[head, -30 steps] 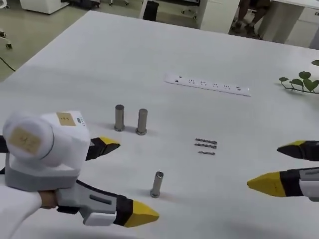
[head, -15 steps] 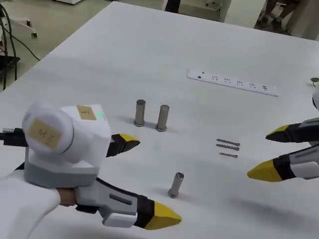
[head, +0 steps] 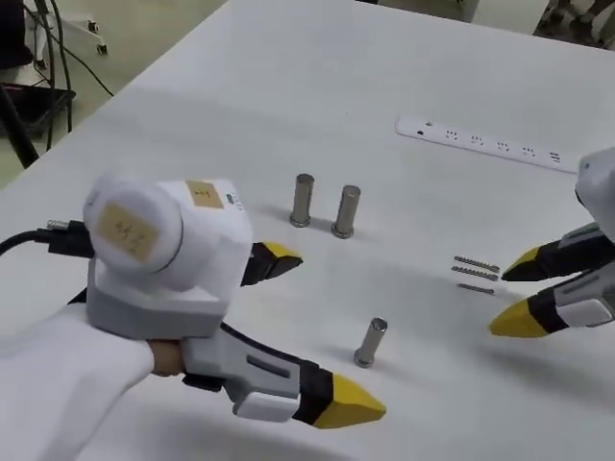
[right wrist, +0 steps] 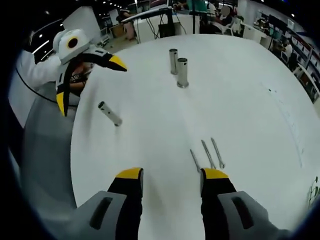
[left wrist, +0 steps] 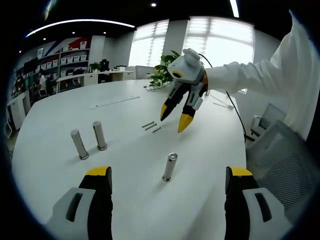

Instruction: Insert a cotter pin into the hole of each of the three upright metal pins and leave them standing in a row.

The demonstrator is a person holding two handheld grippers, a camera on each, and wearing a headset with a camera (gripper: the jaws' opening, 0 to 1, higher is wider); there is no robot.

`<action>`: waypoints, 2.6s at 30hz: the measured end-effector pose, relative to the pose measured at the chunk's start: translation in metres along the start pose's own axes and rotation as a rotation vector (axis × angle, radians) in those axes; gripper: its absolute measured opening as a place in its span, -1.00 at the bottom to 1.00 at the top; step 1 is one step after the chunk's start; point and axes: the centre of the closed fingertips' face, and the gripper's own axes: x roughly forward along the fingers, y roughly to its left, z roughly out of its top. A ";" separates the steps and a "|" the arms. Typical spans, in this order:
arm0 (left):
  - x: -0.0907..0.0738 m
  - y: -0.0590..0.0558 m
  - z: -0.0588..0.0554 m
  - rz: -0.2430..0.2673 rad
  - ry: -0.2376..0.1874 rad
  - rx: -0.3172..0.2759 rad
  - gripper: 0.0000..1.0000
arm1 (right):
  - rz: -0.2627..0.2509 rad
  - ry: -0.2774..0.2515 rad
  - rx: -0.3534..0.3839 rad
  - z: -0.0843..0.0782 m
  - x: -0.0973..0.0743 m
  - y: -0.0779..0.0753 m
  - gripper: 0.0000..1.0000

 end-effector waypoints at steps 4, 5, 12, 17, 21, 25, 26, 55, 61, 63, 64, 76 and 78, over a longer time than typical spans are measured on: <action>0.000 -0.002 0.001 -0.006 -0.003 -0.001 0.86 | 0.006 0.015 -0.014 0.000 0.007 -0.004 -0.22; 0.000 -0.002 0.002 -0.006 -0.004 0.000 0.86 | 0.006 0.019 -0.015 0.000 0.008 -0.005 -0.23; 0.000 -0.004 0.002 -0.010 -0.009 -0.007 0.84 | 0.003 0.043 -0.014 -0.003 0.016 -0.021 -0.35; 0.000 -0.006 0.003 -0.015 -0.009 -0.007 0.82 | -0.011 0.072 -0.026 -0.006 0.020 -0.027 -0.47; 0.000 -0.006 0.004 -0.015 -0.013 -0.011 0.81 | -0.024 0.085 -0.037 -0.007 0.021 -0.030 -0.56; 0.000 -0.006 0.000 -0.008 -0.006 -0.012 0.77 | -0.026 0.071 -0.009 -0.004 0.021 -0.031 -0.60; 0.000 -0.007 -0.001 -0.009 -0.004 -0.013 0.77 | -0.027 0.071 -0.012 -0.004 0.021 -0.031 -0.62; -0.015 -0.013 -0.008 0.046 0.033 0.012 0.71 | -0.191 0.155 -0.221 -0.002 0.022 -0.040 -1.00; -0.015 -0.016 -0.012 0.039 0.052 -0.021 0.70 | -0.204 0.203 -0.226 -0.007 0.020 -0.036 -1.00; -0.014 -0.015 -0.011 0.043 0.050 -0.029 0.69 | -0.203 0.210 -0.248 -0.007 0.016 -0.037 -1.00; -0.014 -0.015 -0.010 0.042 0.046 -0.033 0.67 | -0.212 0.211 -0.252 -0.007 0.013 -0.038 -1.00; -0.015 -0.012 0.003 0.047 -0.009 -0.047 0.58 | -0.279 0.018 -0.256 0.024 -0.037 -0.005 -1.00; -0.016 -0.012 0.008 0.043 -0.031 -0.054 0.55 | -0.289 0.005 -0.294 0.026 -0.042 0.005 -1.00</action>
